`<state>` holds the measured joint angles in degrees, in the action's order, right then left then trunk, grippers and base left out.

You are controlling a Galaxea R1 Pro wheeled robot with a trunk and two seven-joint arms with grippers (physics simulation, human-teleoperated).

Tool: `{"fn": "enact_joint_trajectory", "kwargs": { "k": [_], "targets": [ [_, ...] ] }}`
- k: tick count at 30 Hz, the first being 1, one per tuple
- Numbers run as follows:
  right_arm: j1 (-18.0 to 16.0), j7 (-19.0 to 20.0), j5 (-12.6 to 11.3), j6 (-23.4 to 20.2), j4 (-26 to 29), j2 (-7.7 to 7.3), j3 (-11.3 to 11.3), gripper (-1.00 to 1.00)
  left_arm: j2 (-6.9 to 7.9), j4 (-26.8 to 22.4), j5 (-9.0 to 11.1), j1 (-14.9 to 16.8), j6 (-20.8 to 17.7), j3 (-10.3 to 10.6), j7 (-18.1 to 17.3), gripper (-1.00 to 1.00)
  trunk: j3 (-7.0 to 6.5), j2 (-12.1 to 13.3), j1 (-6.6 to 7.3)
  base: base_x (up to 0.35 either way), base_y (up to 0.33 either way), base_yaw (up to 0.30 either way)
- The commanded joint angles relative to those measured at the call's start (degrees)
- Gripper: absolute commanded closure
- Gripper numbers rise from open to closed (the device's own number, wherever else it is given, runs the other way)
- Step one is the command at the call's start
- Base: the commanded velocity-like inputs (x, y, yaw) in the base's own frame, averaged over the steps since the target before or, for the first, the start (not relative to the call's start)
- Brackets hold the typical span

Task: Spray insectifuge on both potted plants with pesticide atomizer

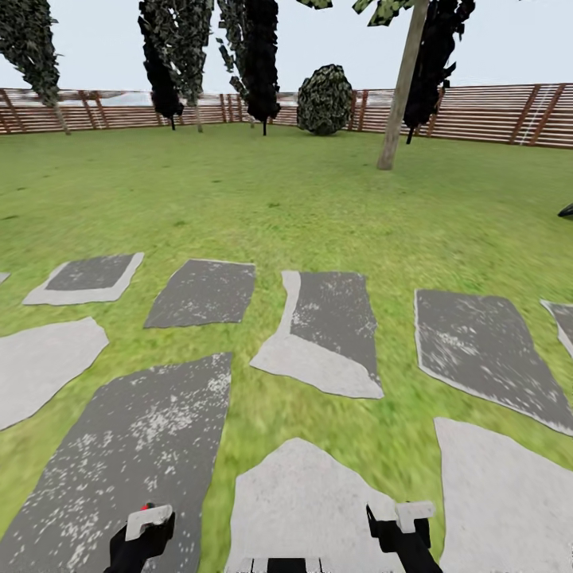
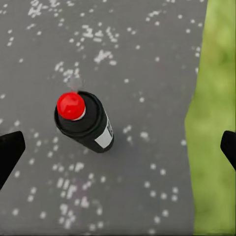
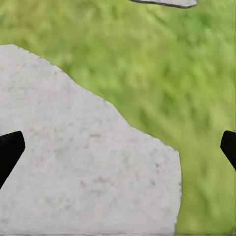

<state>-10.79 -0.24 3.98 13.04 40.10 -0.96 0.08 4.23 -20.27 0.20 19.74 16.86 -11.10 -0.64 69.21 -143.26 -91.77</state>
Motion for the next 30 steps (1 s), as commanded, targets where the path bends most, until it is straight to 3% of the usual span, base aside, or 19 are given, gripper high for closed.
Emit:
{"fn": "enact_joint_trajectory", "kwargs": {
  "k": [1, 13, 25, 30],
  "targets": [
    [0.0, 0.0, 0.4, 0.1, 0.0, -0.03, 0.0, -1.00, -0.01, 0.1, 0.0, 0.0, 0.2, -0.1, -0.1, -1.00, 0.36, 0.0, -0.01, 0.000, 0.000, 0.000],
    [0.0, 0.0, 0.3, 0.1, 0.0, -0.01, 0.0, -1.00, 0.05, 0.1, 0.0, 0.1, 0.2, -0.2, -0.1, -1.00, 4.12, -0.2, -0.32, 0.000, 0.000, 0.000],
    [0.0, 0.0, 0.4, 0.2, 0.0, -0.01, -0.2, -1.00, 0.07, 0.0, 0.0, 0.1, 0.2, -0.3, -0.1, -1.00, 4.52, -0.2, -0.32, 0.000, 0.003, 0.000],
    [0.0, 0.0, 0.4, 0.2, 0.0, -0.01, -0.1, -1.00, 0.04, -0.1, 0.0, 0.1, 0.2, -0.5, 0.0, -1.00, 4.52, -0.2, -0.32, 0.010, 0.229, 0.000]
  ]
}}
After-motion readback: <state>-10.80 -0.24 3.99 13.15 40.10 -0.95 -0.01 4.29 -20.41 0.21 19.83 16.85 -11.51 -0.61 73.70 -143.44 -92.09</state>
